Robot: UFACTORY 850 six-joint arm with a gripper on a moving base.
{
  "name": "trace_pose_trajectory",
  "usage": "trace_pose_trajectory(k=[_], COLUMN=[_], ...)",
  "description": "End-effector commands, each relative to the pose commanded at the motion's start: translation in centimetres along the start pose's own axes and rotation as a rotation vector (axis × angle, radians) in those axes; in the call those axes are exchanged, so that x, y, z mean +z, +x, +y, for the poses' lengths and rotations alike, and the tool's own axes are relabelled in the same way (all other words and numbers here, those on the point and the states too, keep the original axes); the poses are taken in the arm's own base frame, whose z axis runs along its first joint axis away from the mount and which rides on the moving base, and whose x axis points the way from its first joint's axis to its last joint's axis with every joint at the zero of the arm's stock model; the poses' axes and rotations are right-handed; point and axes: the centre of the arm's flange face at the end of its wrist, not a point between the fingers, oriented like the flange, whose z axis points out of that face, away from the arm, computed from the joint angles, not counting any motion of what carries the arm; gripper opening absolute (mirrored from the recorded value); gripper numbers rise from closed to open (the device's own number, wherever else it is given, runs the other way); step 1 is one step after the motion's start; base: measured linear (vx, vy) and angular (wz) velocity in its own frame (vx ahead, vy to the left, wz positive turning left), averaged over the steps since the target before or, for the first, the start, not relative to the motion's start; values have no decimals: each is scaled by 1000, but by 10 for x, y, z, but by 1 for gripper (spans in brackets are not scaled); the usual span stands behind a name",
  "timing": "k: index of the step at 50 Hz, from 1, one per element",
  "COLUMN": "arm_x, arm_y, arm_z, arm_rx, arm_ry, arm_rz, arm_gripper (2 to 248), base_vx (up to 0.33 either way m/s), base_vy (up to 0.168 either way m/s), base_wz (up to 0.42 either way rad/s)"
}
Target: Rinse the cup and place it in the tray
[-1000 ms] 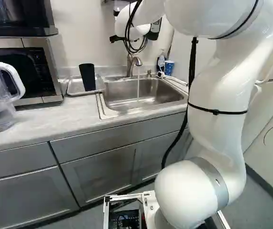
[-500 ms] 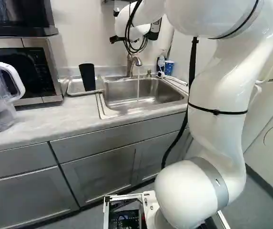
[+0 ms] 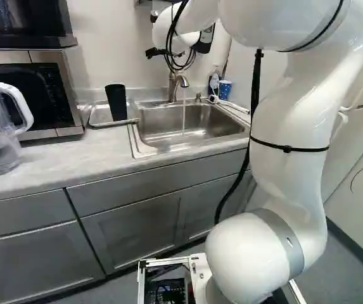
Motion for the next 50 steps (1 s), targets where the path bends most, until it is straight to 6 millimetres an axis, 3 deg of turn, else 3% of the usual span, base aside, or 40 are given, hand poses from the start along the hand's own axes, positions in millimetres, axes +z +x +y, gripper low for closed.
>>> trace_pose_trajectory(k=[50], arm_x=[0], arm_y=[-5], arm_z=[-1], arm_rx=[0], arm_ry=[3], arm_rz=[-61], arm_gripper=[247], base_vx=[0], base_vy=[0], base_wz=[0])
